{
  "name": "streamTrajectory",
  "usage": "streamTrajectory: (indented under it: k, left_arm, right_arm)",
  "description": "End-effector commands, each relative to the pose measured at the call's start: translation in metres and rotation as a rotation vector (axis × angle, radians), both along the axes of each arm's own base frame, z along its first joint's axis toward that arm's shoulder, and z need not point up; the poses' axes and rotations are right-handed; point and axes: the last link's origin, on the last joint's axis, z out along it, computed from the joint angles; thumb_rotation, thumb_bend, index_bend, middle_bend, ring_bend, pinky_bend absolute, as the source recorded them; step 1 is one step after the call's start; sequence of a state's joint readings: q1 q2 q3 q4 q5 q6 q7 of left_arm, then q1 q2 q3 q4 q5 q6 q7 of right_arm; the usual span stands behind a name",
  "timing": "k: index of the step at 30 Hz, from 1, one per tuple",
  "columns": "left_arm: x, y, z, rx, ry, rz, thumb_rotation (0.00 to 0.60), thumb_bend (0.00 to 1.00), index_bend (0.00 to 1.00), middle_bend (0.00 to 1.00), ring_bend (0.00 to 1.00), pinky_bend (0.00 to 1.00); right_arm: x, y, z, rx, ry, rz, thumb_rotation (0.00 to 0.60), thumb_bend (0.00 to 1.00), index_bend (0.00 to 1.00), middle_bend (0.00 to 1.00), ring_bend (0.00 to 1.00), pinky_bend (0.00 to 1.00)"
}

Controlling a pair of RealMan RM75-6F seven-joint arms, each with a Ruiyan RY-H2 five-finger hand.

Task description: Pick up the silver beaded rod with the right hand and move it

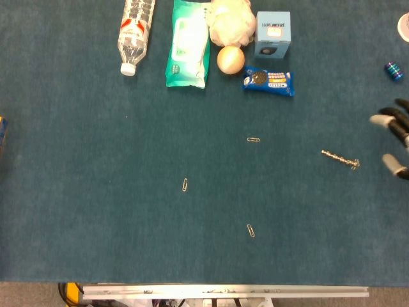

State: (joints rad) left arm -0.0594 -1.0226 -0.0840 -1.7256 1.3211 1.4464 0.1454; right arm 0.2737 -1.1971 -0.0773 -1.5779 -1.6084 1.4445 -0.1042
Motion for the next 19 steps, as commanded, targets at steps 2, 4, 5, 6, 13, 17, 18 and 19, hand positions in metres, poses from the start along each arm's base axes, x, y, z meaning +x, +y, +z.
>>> streamTrajectory:
  k: [2, 4, 5, 6, 13, 17, 18, 19]
  left_arm:
    - [0.001, 0.002, -0.003, -0.015, 0.002, -0.005, 0.6, 0.42, 0.35, 0.35, 0.25, 0.41]
    - [0.001, 0.003, -0.005, -0.02, 0.004, -0.006, 0.6, 0.42, 0.35, 0.35, 0.25, 0.41]
    - [0.001, 0.004, -0.005, -0.023, 0.005, -0.007, 0.6, 0.42, 0.35, 0.35, 0.25, 0.41]
    - [0.001, 0.004, -0.006, -0.027, 0.005, -0.008, 0.6, 0.42, 0.35, 0.35, 0.25, 0.41]
    - [0.0, 0.007, -0.01, -0.047, 0.003, -0.009, 0.6, 0.42, 0.35, 0.35, 0.25, 0.41]
    - [-0.001, 0.01, -0.011, -0.049, 0.0, -0.006, 0.6, 0.42, 0.35, 0.35, 0.25, 0.41]
    - [0.0, 0.011, -0.012, -0.05, -0.001, -0.009, 0.6, 0.42, 0.35, 0.35, 0.25, 0.41]
    - [0.0, 0.011, -0.012, -0.053, 0.001, -0.012, 0.6, 0.42, 0.35, 0.35, 0.25, 0.41]
  right_arm:
    - [-0.006, 0.019, 0.022, -0.15, 0.029, -0.046, 0.6, 0.27, 0.28, 0.25, 0.11, 0.24]
    - [-0.013, 0.025, 0.025, -0.197, 0.04, -0.088, 0.6, 0.27, 0.28, 0.25, 0.11, 0.24]
    - [-0.016, 0.028, 0.026, -0.215, 0.046, -0.107, 0.6, 0.27, 0.28, 0.25, 0.11, 0.24]
    - [-0.02, 0.031, 0.026, -0.232, 0.054, -0.128, 0.6, 0.27, 0.28, 0.25, 0.11, 0.24]
    - [-0.03, 0.038, 0.031, -0.253, 0.033, -0.18, 0.6, 0.27, 0.28, 0.25, 0.11, 0.24]
    - [-0.034, 0.039, 0.038, -0.272, 0.019, -0.19, 0.6, 0.27, 0.28, 0.25, 0.11, 0.24]
    - [-0.036, 0.039, 0.04, -0.276, 0.017, -0.197, 0.6, 0.27, 0.28, 0.25, 0.11, 0.24]
    - [-0.037, 0.04, 0.041, -0.281, 0.016, -0.2, 0.6, 0.27, 0.28, 0.25, 0.11, 0.24]
